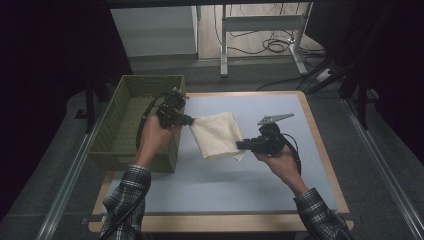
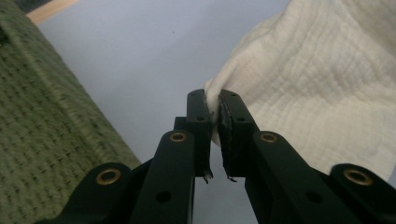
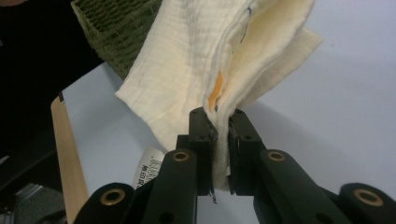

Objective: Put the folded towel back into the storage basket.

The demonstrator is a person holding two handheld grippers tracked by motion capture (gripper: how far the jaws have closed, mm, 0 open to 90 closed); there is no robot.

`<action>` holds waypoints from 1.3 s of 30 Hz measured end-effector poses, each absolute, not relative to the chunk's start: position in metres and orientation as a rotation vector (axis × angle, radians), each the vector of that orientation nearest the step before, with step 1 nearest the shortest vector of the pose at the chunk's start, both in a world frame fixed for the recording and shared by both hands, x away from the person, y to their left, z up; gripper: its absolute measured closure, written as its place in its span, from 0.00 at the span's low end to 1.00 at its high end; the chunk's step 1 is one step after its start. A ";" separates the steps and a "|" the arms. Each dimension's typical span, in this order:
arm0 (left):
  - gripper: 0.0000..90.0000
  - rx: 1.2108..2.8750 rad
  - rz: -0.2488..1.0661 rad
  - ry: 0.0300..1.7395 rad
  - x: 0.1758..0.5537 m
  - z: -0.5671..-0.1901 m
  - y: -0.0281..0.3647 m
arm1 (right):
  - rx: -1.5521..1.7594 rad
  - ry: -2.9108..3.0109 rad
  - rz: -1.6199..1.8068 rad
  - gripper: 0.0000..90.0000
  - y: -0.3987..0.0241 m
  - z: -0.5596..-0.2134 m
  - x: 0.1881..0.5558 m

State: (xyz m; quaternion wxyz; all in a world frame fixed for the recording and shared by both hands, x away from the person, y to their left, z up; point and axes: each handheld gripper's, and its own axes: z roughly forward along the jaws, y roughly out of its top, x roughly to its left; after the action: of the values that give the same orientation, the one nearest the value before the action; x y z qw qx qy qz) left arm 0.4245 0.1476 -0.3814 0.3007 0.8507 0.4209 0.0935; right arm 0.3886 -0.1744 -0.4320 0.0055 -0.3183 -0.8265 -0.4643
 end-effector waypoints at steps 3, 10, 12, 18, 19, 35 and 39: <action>0.93 2.257 0.265 1.129 0.426 -0.377 0.155 | -0.981 -2.584 -1.460 0.91 -0.167 -0.429 0.392; 0.93 2.244 0.308 1.168 0.426 -0.369 0.173 | -0.952 -2.574 -1.474 0.91 -0.146 -0.421 0.400; 0.93 2.235 0.321 1.179 0.424 -0.366 0.179 | -0.944 -2.572 -1.479 0.91 -0.141 -0.419 0.401; 0.94 2.209 0.353 1.209 0.422 -0.360 0.196 | -0.921 -2.569 -1.482 0.91 -0.122 -0.411 0.407; 0.94 2.202 0.361 1.213 0.421 -0.357 0.199 | -0.918 -2.567 -1.481 0.91 -0.120 -0.410 0.408; 0.95 2.136 0.468 1.323 0.415 -0.343 0.247 | -0.874 -2.548 -1.497 0.91 -0.063 -0.399 0.418; 0.95 2.124 0.491 1.365 0.414 -0.344 0.262 | -0.862 -2.557 -1.500 0.91 -0.044 -0.399 0.418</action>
State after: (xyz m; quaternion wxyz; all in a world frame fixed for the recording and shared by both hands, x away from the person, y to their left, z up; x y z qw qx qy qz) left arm 0.4144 0.2616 -0.3443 0.2808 0.7926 0.5093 0.1832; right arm 0.4184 -0.0436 -0.3989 0.0273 -0.2792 -0.8279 -0.4857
